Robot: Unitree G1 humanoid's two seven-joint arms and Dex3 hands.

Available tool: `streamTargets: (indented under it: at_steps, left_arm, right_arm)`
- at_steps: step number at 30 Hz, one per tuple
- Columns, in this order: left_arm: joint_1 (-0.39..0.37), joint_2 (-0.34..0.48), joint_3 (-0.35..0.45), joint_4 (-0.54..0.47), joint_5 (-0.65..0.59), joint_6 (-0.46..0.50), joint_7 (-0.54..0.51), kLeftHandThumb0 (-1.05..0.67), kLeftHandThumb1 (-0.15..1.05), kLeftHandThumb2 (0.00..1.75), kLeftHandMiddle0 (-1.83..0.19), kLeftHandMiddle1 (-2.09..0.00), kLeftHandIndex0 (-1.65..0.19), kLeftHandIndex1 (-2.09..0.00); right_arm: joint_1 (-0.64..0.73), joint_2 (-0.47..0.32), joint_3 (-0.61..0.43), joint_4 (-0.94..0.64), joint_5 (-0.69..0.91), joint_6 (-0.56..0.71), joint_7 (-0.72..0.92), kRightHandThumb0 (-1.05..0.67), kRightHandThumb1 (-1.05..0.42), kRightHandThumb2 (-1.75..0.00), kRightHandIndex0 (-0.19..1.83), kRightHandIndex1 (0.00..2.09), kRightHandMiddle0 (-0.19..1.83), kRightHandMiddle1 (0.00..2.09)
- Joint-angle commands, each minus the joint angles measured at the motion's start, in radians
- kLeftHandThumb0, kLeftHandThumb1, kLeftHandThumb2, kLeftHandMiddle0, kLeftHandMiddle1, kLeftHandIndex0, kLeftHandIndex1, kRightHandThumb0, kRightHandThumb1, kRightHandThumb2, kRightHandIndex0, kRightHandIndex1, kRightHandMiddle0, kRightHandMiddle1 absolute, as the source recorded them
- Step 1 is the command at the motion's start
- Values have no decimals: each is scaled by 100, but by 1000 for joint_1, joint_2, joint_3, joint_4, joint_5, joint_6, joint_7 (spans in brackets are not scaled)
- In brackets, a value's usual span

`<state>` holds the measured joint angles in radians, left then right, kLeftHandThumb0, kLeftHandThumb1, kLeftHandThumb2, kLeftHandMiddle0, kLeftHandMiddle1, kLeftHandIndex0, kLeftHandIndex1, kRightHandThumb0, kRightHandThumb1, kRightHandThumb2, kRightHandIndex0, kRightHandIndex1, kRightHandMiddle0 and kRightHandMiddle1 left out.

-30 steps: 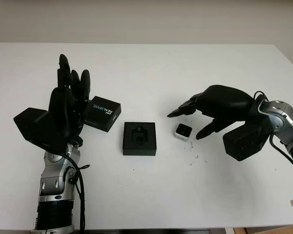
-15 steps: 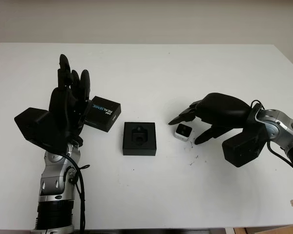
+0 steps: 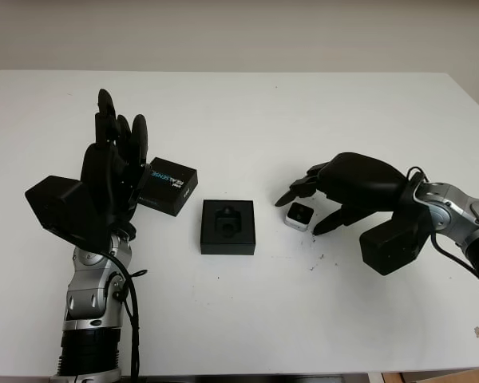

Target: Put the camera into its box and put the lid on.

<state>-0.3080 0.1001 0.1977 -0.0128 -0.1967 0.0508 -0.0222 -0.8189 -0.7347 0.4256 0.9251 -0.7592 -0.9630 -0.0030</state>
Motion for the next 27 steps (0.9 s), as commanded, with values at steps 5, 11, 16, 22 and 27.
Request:
streamTargets:
  at_steps: [5,11,16,22,27]
  left_arm:
    - [-7,-1,-1,0,0,-4,0,-61,105,43,19,-1,19,0]
    - [-8,1,-1,0,-2,-1,-4,-61,105,43,19,0,19,0]
    - [-8,-3,0,0,0,-4,0,-61,105,43,19,-1,19,0]
    - [-4,-3,-2,-5,-1,-2,-1,-61,105,43,19,-1,19,0]
    - [-4,-4,-2,-3,4,-1,6,-61,105,42,19,-2,19,-1]
  right_arm:
    - [-30,10,17,33,-16,-24,-39,-31,-85,-6,49,93,50,92]
    - [-37,7,27,39,-19,-25,-46,-30,-89,-6,52,96,56,96]
    - [-48,4,37,46,-17,-22,-30,-29,-92,-6,49,109,54,116]
    - [-48,9,32,59,6,-8,0,-29,-91,-5,44,107,55,117]
    - [-28,39,-18,61,149,65,157,-32,-92,-5,28,79,49,127]
